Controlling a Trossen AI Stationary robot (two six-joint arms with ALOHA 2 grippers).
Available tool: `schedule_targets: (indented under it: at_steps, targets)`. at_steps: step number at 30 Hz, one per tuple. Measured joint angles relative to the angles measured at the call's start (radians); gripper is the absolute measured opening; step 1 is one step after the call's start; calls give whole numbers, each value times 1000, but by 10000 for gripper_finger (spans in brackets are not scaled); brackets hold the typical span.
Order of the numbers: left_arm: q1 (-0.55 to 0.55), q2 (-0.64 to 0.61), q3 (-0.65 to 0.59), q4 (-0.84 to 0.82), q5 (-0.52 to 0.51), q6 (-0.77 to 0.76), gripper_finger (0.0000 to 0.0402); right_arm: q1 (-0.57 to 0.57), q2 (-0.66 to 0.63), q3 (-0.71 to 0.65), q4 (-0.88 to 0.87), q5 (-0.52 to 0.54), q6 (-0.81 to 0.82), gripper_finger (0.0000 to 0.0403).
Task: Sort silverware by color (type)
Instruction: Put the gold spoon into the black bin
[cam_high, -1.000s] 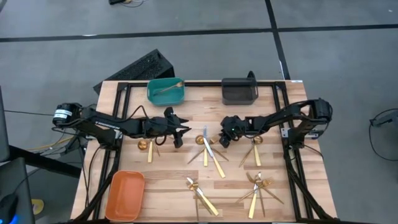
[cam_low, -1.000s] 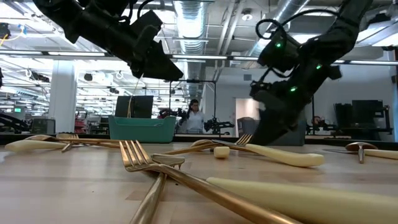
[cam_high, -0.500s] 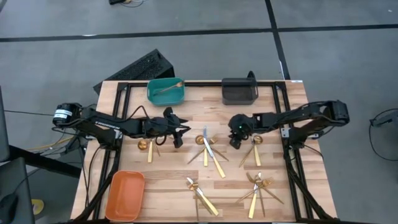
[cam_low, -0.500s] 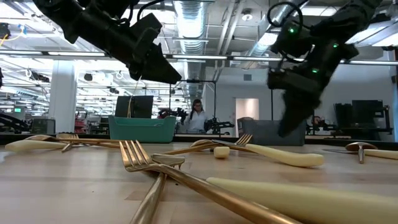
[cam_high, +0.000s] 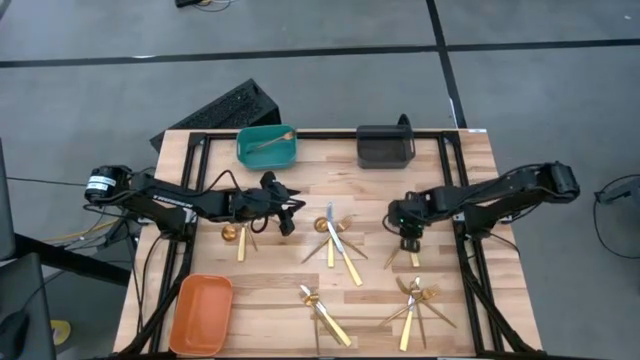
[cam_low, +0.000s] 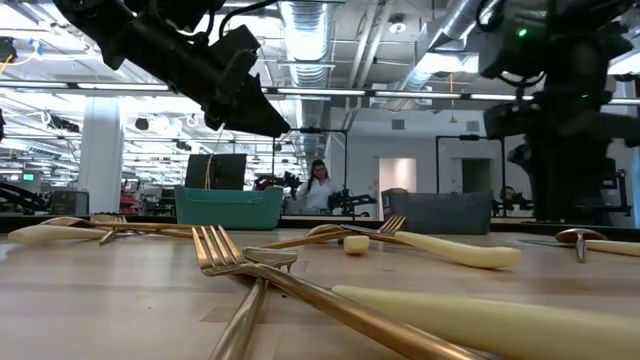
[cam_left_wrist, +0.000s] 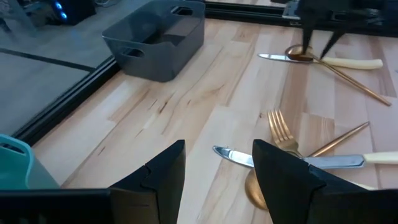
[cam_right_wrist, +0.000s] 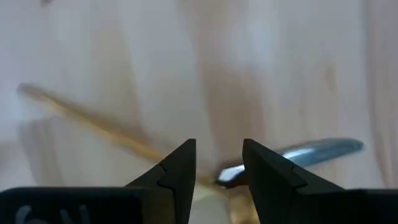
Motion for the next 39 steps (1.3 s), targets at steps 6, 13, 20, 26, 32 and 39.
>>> schedule_targets:
  at_steps: [6, 13, 20, 26, 32, 39]
  targets:
    - [0, 0, 0, 1, 0, 0, 174, 128, 53, 1, 54, -4, -141, 136]
    - [0, 0, 0, 3, -1, -1, 174, 222, 183, 6, 48, -6, -162, 129]
    - [0, 0, 0, 3, -1, -2, 174, 207, 247, 11, 49, 11, -161, 129]
    - [0, 0, 0, 2, -1, -2, 174, 176, 219, 44, 25, 5, -157, 90]
    - [0, 0, 0, -8, -1, -8, 174, 164, 159, 69, -9, 37, -181, 36]
    - [0, 0, 0, -14, -1, -10, 174, 124, 119, 80, -68, 264, -240, 49]
